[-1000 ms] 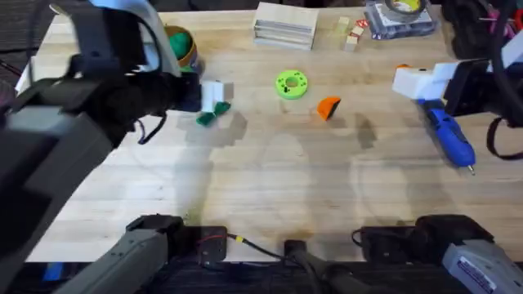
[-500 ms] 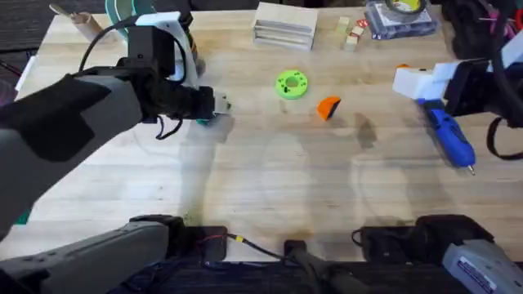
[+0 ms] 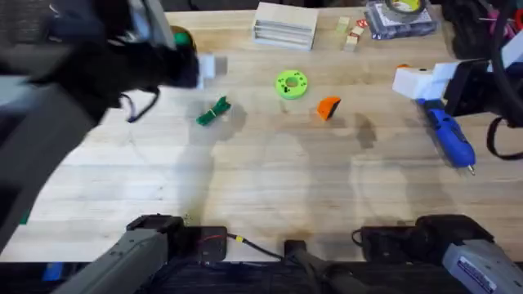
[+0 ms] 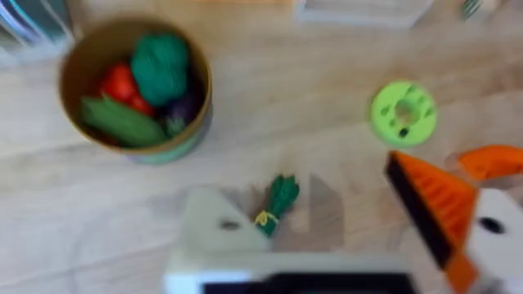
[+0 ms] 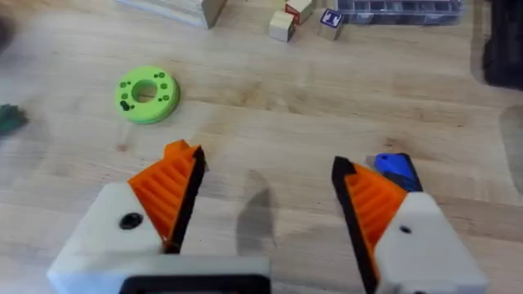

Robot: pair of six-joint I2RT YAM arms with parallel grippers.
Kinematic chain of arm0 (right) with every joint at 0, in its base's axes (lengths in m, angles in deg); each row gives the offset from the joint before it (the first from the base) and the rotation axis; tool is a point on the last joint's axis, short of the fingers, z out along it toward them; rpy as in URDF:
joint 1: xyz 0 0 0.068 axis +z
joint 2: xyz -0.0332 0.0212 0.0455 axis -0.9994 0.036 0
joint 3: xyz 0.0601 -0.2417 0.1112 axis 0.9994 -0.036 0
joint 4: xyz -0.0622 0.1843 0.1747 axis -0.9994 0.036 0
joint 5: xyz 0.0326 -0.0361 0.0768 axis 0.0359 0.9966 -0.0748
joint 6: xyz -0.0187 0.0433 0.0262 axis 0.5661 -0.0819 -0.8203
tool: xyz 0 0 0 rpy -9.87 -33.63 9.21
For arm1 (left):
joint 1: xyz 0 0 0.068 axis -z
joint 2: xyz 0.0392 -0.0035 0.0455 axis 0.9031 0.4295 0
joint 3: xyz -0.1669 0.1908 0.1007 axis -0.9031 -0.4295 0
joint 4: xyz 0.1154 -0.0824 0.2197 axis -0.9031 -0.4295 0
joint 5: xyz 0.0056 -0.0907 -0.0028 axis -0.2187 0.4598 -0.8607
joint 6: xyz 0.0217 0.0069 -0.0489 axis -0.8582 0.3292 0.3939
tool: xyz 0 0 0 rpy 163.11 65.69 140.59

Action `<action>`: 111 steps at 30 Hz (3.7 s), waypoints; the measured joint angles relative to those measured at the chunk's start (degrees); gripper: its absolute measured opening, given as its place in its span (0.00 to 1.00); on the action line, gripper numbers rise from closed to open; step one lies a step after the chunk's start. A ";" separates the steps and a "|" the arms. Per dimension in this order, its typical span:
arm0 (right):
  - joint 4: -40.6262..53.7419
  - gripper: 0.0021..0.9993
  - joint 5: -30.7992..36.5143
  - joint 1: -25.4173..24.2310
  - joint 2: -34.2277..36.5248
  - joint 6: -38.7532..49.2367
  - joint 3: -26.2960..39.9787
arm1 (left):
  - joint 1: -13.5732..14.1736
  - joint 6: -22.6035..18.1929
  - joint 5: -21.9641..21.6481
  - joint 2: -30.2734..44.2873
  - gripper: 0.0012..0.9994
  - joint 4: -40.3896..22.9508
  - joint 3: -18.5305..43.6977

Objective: Pick up the gripper from the table and insert it into the empty holder that is missing its gripper. Then pick up a screw, insert it into the mounting hole, and use the screwdriver to tighten it. Finally, clean up the table by picking up the vegetable and placing it into the bucket.

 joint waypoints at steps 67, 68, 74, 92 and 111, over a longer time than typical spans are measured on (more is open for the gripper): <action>0.39 0.99 0.00 0.00 0.00 -0.11 0.00 | 0.85 1.20 -0.22 -57.99 0.99 35.11 -39.32; 0.39 0.99 0.00 0.00 0.00 -0.11 0.00 | 0.85 1.50 -0.22 -59.82 0.99 36.90 -41.64; 0.39 0.99 0.02 0.00 0.00 -0.11 0.00 | 0.85 2.10 -0.22 -63.51 0.99 44.46 -49.77; 0.39 0.99 0.02 0.00 0.00 -0.11 0.00 | 1.81 2.28 -0.22 -63.52 0.99 34.32 -51.80; 0.39 0.99 0.02 0.00 0.00 -0.11 0.00 | 1.81 2.29 -0.26 -63.48 0.99 27.54 -51.80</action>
